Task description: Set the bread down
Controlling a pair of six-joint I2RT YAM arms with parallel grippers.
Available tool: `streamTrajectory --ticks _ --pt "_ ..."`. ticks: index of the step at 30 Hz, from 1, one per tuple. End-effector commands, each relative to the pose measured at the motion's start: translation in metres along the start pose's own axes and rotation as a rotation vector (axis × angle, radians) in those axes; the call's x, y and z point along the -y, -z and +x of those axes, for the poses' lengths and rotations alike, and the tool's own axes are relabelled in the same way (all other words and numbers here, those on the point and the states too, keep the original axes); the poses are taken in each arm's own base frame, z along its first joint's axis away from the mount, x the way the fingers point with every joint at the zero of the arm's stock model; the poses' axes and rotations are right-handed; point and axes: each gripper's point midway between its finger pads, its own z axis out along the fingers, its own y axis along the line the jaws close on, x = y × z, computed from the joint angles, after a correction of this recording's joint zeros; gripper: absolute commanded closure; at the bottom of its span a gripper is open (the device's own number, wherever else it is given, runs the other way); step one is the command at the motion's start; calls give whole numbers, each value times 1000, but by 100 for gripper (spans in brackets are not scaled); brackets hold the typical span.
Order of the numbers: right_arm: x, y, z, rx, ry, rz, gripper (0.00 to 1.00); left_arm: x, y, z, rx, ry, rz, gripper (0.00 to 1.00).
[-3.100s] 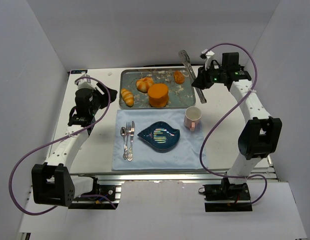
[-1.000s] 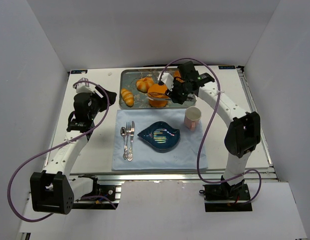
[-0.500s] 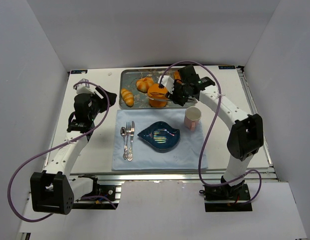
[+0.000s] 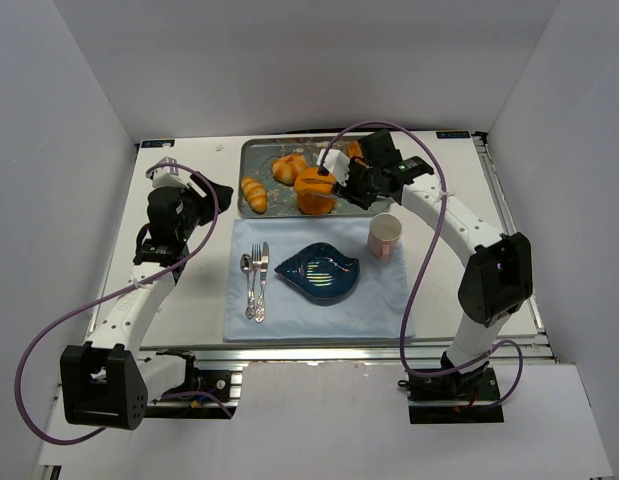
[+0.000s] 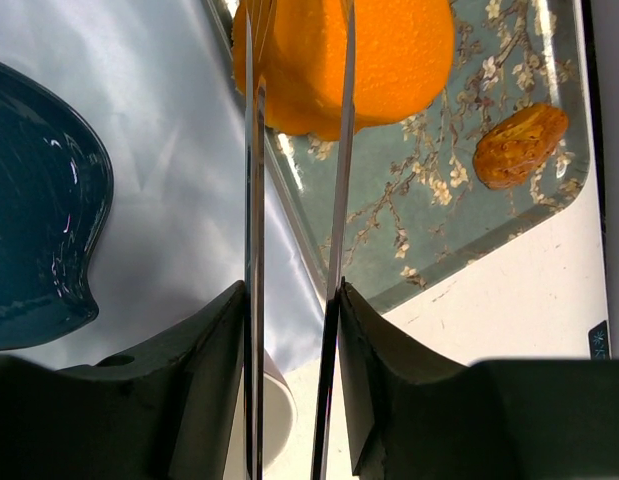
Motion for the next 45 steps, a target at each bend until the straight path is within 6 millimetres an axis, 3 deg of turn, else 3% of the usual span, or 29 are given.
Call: streamTrajectory --ticks 1,12,31,45 --pt "7 14 -17 53 35 42 55 8 6 -10 37 -5 26 21" --pt "1 19 -27 82 38 25 55 9 5 -9 36 -5 29 21" --pt "-1 8 -7 14 57 53 54 6 7 -6 30 -6 24 21" --pt "-8 9 -13 2 196 108 54 5 8 -5 34 -6 25 21"
